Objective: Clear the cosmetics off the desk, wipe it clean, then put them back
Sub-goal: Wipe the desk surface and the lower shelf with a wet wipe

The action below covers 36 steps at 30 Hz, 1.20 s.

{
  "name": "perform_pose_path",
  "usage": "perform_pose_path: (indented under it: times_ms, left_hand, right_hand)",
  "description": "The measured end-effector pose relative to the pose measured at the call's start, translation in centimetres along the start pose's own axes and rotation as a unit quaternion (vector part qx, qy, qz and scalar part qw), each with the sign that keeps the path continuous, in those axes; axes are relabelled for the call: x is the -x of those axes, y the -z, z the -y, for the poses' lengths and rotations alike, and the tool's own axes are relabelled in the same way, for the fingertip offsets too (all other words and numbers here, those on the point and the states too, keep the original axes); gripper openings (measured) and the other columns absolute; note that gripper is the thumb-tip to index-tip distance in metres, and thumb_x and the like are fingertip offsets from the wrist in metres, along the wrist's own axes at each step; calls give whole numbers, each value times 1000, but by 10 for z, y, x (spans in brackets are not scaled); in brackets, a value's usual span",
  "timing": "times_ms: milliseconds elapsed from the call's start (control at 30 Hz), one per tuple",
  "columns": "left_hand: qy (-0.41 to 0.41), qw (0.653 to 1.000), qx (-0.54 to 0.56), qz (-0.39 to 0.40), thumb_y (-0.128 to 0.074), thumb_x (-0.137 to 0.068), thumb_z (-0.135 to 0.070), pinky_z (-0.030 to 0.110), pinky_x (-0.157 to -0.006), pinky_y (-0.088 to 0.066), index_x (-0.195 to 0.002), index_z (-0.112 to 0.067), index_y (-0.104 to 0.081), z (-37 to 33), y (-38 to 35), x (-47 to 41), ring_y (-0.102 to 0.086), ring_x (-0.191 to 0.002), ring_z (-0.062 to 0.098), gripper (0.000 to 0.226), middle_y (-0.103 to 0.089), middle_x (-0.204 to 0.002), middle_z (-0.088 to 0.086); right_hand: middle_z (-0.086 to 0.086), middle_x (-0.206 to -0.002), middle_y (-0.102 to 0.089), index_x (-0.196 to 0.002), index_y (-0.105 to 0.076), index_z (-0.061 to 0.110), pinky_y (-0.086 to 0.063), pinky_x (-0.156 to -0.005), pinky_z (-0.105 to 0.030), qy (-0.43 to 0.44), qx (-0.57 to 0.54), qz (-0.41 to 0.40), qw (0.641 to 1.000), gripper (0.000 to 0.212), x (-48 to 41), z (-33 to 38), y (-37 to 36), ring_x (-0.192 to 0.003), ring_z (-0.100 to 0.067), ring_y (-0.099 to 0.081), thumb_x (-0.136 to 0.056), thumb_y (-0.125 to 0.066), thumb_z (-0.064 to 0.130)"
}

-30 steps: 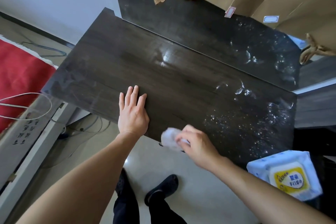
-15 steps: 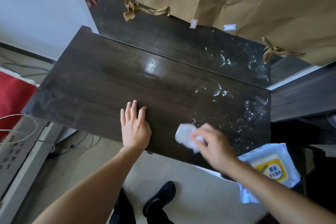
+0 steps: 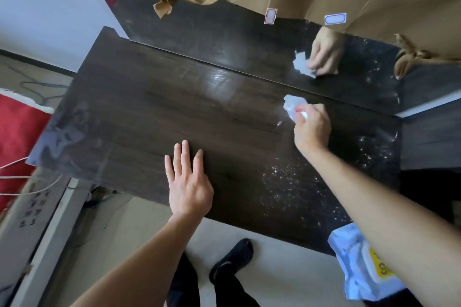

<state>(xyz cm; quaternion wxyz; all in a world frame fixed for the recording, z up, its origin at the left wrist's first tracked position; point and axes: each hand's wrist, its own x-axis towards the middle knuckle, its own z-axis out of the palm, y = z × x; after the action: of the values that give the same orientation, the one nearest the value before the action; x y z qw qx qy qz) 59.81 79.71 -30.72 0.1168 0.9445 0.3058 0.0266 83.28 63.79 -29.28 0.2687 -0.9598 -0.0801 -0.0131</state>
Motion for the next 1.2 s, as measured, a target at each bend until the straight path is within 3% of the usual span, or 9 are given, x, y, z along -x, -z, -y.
perform_pose_path:
  times_ms: [167, 200, 367, 533, 700, 767, 900, 1067, 1200]
  left_hand:
    - [7, 1000, 3, 6, -39, -80, -12, 55, -114, -13, -126, -3, -53, -3, 3, 0, -22, -141, 40, 48, -33, -148, 25]
    - [7, 1000, 3, 9, -39, -81, -12, 55, -115, -12, -126, -3, -52, -3, 4, -1, -21, -141, 39, 48, -32, -148, 25]
    - [2, 1000, 3, 7, -32, -83, -16, 54, -115, -11, -127, -4, -52, -2, 3, -1, -21, -141, 39, 50, -32, -148, 25]
    - [0, 1000, 3, 0, -30, -84, -16, 54, -115, -11, -126, -3, -53, 0, 0, -1, -22, -141, 40, 50, -33, -147, 25]
    - [-1, 1000, 4, -1, -32, -81, -15, 56, -114, -14, -125, -3, -54, 0, 1, 0, -25, -140, 41, 51, -34, -147, 26]
    - [-2, 1000, 5, -3, -30, -83, -16, 56, -114, -14, -126, -3, -53, -1, 1, -1, -24, -140, 40, 51, -34, -147, 26]
    - [-3, 1000, 6, -11, -29, -83, -16, 56, -114, -14, -124, -3, -53, -1, 1, -1, -25, -140, 41, 50, -34, -147, 26]
    - [-10, 1000, 5, -26, -32, -83, -15, 56, -114, -15, -124, -3, -53, 0, -2, 0, -24, -139, 40, 47, -34, -147, 26]
    - [-9, 1000, 8, -28, -35, -81, -13, 57, -114, -15, -123, -2, -54, 1, -3, 0, -24, -139, 41, 47, -34, -146, 26]
  right_hand:
    - [-5, -91, -62, -93, -74, 12, -45, -68, -25, 139, -57, 306, 940, 16, 73, 14, 30, -81, -20, -61, -84, -60, 8]
    - [-6, -92, -64, -94, -74, 12, -46, -70, -26, 126, -61, 303, 943, 18, 63, 16, 33, -82, -21, -62, -84, -59, 10]
    - [-20, -107, -61, -103, -69, 7, -42, -84, -36, -97, -1, -16, 995, 26, -38, 13, 14, -100, -37, -56, -85, -51, 10]
    - [-10, -92, -58, -93, -70, 8, -46, -74, -40, 109, -21, 61, 992, 17, 21, 33, -20, -85, -30, -56, -81, -60, 1]
    - [3, -87, -61, -95, -75, 15, -45, -68, -25, 151, -75, 368, 914, 20, 74, 17, 36, -77, -11, -58, -84, -62, 4]
    - [3, -88, -66, -93, -75, 13, -41, -69, -22, 96, -80, 325, 937, 19, 43, 9, 47, -76, -8, -58, -83, -62, 3]
    - [-4, -98, -70, -91, -73, 16, -40, -74, -22, -45, -52, 59, 996, 21, -38, -8, 48, -91, -22, -62, -81, -57, 7]
    - [-11, -97, -61, -92, -70, 11, -41, -73, -29, 43, 2, 70, 997, 13, 17, 4, 5, -87, -31, -58, -83, -61, 9]
    - [-2, -85, -57, -84, -69, 13, -45, -71, -30, 175, -45, 171, 969, 12, 123, -4, 23, -78, -21, -56, -78, -66, 3]
